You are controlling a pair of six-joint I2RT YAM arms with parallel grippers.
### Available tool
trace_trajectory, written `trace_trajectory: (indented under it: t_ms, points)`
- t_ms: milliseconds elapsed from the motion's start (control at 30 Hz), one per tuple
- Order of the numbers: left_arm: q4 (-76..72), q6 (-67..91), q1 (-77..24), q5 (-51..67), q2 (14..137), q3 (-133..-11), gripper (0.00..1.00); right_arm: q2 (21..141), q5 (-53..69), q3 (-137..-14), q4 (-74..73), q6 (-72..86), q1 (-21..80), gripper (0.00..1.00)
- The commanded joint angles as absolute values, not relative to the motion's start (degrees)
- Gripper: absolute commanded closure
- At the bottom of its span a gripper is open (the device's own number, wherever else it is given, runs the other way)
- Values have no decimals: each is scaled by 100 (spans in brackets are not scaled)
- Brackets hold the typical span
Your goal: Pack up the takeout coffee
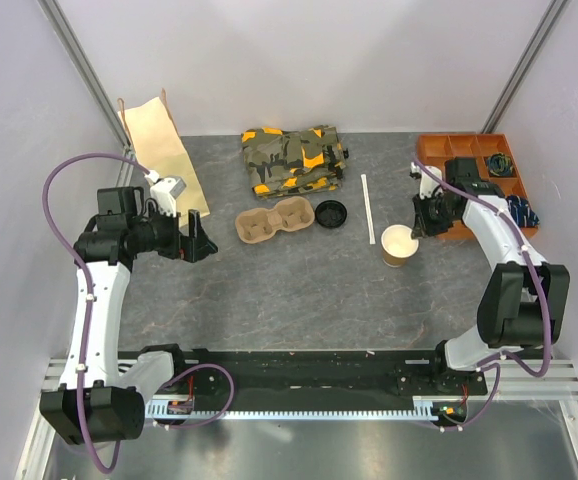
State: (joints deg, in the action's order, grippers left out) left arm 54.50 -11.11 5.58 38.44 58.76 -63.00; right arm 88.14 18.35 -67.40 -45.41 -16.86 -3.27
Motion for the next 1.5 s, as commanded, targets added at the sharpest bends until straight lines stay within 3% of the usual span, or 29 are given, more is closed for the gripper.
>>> trace_trajectory:
  t_ms: [0, 333, 633, 1067, 1467]
  points:
    - [5203, -511, 536, 3174, 5827, -6267, 2, 8587, 2320, -7303, -4658, -1319, -36, 100]
    - [5159, -88, 536, 2250, 5379, -6267, 0, 9034, 2391, -7822, -4377, -791, 1642, 100]
    - [5194, -395, 536, 2663, 5449, -6161, 0, 9913, 2004, -8323, -4210, -826, 2908, 100]
    - [5203, -712, 536, 2988, 5397, -6091, 0, 10187, 1468, -8271, -4069, -940, 3524, 100]
    - [5229, -800, 536, 3182, 5511, -6214, 0, 10134, 1441, -8121, -4052, -949, 3525, 86]
